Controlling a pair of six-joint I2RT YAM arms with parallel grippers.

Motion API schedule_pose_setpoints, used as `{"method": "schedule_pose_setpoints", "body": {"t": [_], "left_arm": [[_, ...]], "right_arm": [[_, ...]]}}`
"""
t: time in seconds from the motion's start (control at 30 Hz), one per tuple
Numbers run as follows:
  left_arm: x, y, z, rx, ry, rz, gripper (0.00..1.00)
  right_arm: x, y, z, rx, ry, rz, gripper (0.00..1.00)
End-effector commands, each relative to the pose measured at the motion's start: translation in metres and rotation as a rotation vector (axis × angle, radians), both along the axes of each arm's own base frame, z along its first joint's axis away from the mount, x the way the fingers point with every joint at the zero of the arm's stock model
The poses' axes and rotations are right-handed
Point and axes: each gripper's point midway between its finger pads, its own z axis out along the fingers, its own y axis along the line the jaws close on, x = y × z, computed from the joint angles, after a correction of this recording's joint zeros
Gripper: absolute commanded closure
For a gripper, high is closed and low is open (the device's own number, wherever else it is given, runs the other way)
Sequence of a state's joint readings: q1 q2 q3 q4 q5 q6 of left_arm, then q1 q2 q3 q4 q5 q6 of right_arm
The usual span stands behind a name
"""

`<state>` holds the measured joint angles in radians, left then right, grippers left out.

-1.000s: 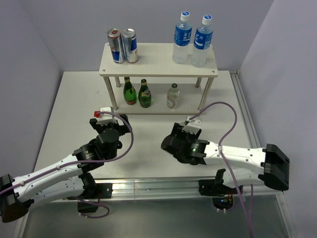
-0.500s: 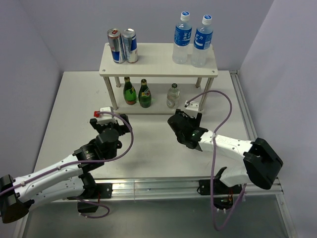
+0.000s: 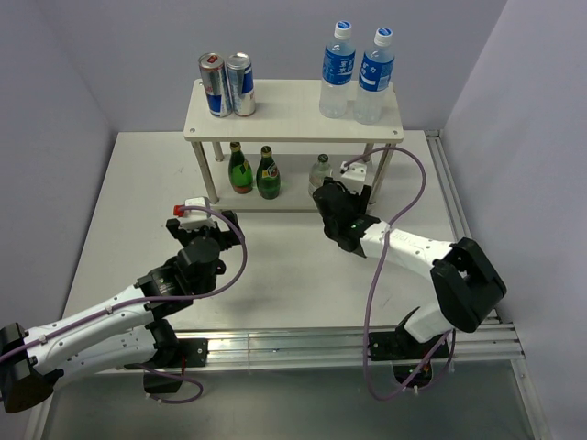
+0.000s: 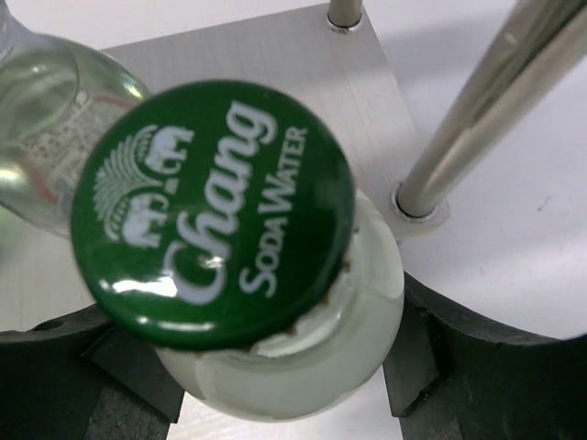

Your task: Place and organize the beverage onto the shelf

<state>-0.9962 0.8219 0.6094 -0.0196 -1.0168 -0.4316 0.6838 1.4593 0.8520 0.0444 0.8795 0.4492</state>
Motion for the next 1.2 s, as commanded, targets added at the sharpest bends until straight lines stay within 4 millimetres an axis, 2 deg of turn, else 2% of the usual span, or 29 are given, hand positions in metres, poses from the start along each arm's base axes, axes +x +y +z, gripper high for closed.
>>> {"method": "schedule_pose_setpoints", "body": {"t": [0.0, 0.33, 0.73, 1.0, 1.03, 1.07, 1.1, 1.13, 1.17], "left_arm": [[0.001, -0.003, 0.005, -0.034, -0.016, -0.009, 0.01], [0.000, -0.004, 0.005, -0.040, -0.019, -0.020, 0.01], [0.002, -0.004, 0.004, -0.036, -0.017, -0.015, 0.01], [0.000, -0.004, 0.005, -0.048, -0.021, -0.021, 0.01], [0.000, -0.004, 0.005, -0.051, -0.021, -0.022, 0.01], [0.000, -0.003, 0.006, -0.052, -0.022, -0.021, 0.01], [0.000, -0.003, 0.006, -0.053, -0.022, -0.020, 0.01], [0.000, -0.003, 0.005, -0.052, -0.020, -0.020, 0.01], [0.000, -0.003, 0.006, -0.055, -0.021, -0.022, 0.01]], "right_arm": [[0.030, 0.006, 0.055, 0.094, -0.175, -0.047, 1.00], [0.056, -0.003, 0.028, 0.104, -0.169, -0.107, 1.00], [0.086, 0.001, 0.016, 0.101, -0.166, -0.116, 1.00], [0.090, -0.003, 0.007, 0.093, -0.156, -0.146, 1.00], [0.091, -0.004, 0.009, 0.095, -0.158, -0.155, 0.97], [0.091, -0.005, 0.008, 0.096, -0.156, -0.161, 0.89], [0.091, -0.006, 0.008, 0.094, -0.154, -0.161, 0.77], [0.090, -0.007, 0.008, 0.093, -0.154, -0.165, 0.53], [0.089, -0.008, 0.008, 0.092, -0.154, -0.169, 0.44]]}}
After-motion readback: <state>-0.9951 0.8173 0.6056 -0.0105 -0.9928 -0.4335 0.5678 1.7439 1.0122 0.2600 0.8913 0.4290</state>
